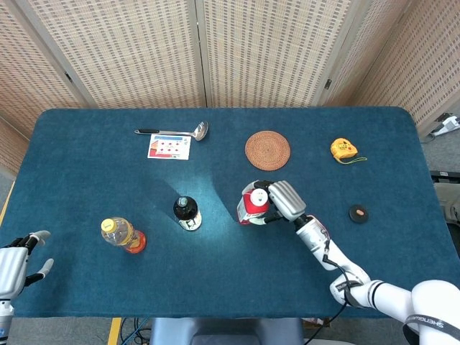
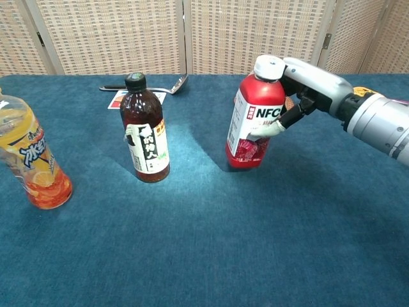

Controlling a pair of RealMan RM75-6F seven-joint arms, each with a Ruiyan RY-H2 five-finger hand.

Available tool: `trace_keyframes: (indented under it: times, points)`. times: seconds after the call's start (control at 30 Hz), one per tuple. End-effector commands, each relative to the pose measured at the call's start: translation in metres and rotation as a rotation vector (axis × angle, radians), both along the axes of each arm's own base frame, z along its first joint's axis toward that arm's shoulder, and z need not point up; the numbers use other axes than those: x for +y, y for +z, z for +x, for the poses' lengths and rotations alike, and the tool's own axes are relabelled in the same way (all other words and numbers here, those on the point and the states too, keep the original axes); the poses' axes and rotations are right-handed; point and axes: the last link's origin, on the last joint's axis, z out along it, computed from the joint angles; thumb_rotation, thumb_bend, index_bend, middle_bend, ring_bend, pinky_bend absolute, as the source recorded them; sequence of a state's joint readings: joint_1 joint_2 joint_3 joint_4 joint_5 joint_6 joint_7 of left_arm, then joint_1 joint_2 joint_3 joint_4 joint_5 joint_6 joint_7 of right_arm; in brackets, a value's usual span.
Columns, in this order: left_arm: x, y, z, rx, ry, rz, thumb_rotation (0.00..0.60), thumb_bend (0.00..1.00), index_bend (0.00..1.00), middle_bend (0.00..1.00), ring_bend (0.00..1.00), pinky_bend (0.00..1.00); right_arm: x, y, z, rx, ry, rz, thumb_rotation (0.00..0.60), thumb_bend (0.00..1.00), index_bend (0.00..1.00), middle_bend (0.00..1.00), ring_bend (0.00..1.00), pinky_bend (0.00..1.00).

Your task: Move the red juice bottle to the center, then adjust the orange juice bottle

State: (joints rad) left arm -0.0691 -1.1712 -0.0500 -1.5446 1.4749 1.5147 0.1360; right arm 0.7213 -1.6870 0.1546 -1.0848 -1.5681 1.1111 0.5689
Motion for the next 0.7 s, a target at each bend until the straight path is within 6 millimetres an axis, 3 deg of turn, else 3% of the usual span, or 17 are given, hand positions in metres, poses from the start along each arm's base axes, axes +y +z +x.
trace_keyframes:
  times: [0.03, 0.53, 0.7]
  points:
    - [0.0, 0.0, 0.0, 0.0, 0.0, 0.001, 0.6, 0.23, 0.59, 0.45, 0.46, 0.64, -0.001, -0.004, 0.0, 0.004, -0.005, 0.008, 0.6, 0.0, 0.49, 0.6, 0.56, 0.68]
    - [0.001, 0.001, -0.001, -0.008, 0.002, 0.005, 0.6, 0.23, 0.59, 0.45, 0.46, 0.64, -0.004, -0.015, 0.001, 0.014, -0.005, 0.03, 0.6, 0.0, 0.49, 0.59, 0.56, 0.68]
    - [0.001, 0.001, -0.002, -0.008, 0.004, 0.007, 0.6, 0.23, 0.59, 0.45, 0.46, 0.64, -0.004, -0.017, -0.001, 0.028, -0.001, 0.04, 0.6, 0.0, 0.48, 0.55, 0.54, 0.68]
